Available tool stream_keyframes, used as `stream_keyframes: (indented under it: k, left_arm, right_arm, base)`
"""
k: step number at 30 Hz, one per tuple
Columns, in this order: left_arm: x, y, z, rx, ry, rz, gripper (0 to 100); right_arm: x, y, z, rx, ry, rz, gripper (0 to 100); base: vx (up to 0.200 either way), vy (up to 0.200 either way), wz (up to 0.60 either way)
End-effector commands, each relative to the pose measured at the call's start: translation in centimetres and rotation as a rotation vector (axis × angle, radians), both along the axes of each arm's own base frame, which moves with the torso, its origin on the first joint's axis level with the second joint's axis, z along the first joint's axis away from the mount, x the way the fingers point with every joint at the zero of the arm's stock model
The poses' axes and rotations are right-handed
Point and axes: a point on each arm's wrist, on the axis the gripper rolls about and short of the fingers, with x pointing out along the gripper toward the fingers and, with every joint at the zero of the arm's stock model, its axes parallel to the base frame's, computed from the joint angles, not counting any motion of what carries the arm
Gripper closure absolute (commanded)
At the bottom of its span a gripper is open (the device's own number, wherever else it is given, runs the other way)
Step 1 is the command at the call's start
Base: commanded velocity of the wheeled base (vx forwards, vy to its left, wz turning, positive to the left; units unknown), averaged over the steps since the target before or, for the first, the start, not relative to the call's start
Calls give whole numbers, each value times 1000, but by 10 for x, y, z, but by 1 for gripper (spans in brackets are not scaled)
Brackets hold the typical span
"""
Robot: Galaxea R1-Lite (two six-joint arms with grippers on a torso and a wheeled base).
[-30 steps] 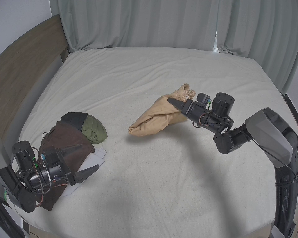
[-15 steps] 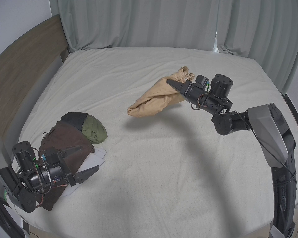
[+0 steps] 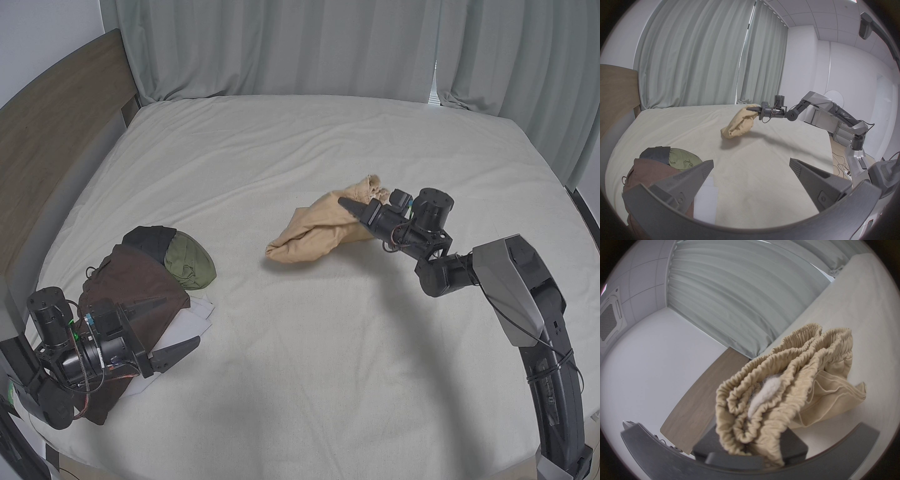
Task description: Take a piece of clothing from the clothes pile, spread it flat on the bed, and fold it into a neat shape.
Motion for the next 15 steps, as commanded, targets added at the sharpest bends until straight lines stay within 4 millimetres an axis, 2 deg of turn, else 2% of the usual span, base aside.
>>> stream_keyframes:
  k: [1,4,8,15]
  left_arm:
    - [0,0,-1,0,2,0,0]
    - [0,-1,-1,0,4,-3,0]
    - [0,-1,0,0,-1,-4,0]
    - [-1,-2,2,-2,-8,-7,0]
  right_arm:
    - [-10,-6,-29,-9,75,-11,100]
    - [-32,-11,-37,-22,125,-7,100]
    - [-42,-16,-47,-29,149,-11,100]
    - [-65,-20,-83,-46,198,-5,100]
  base:
    - [0,0,0]
    - [0,0,0]
    - [0,0,0]
    - [0,0,0]
